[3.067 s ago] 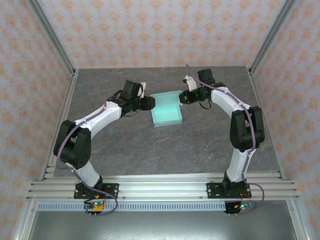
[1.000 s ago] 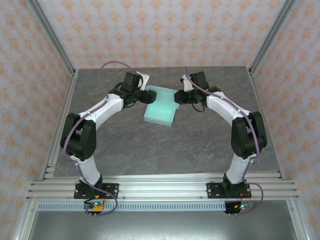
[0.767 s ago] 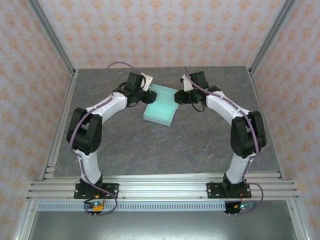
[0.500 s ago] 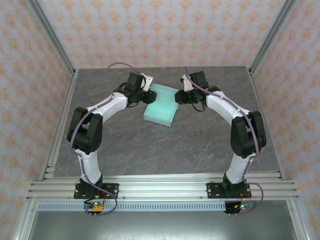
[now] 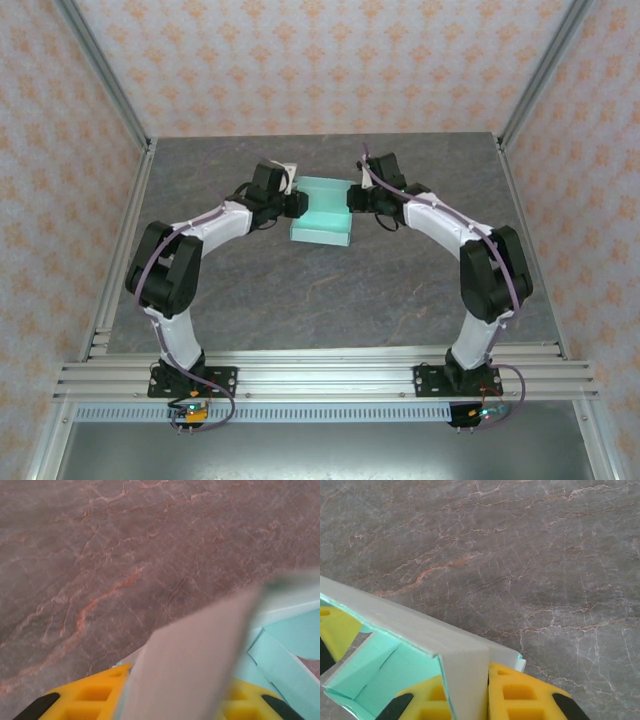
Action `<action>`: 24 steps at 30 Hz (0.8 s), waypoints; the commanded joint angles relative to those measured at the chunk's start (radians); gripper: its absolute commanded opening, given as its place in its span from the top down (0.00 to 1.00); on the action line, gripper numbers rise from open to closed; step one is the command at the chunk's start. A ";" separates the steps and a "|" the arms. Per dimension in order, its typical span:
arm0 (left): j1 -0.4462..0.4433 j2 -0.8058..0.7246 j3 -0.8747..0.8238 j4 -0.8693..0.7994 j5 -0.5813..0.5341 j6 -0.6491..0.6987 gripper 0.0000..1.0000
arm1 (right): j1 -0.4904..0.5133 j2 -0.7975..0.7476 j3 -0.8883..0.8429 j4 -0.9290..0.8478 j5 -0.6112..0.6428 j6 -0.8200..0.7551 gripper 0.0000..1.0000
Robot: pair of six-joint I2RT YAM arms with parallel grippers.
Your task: Fold the paper box
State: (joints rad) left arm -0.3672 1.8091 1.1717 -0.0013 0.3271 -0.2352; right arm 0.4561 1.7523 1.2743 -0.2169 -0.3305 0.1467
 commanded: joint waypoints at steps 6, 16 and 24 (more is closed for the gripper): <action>-0.092 -0.121 -0.196 0.214 -0.063 -0.128 0.69 | 0.137 -0.114 -0.180 0.219 0.207 0.160 0.85; -0.131 -0.212 -0.360 0.357 -0.200 -0.087 0.67 | 0.234 -0.164 -0.333 0.393 0.375 0.227 0.82; -0.167 -0.225 -0.467 0.466 -0.299 -0.048 0.65 | 0.234 -0.274 -0.418 0.355 0.353 0.362 0.57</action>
State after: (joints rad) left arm -0.5186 1.6039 0.7425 0.3740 0.0933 -0.3164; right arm 0.6849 1.5307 0.8776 0.1188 0.0246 0.4019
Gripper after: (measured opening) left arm 0.349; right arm 0.419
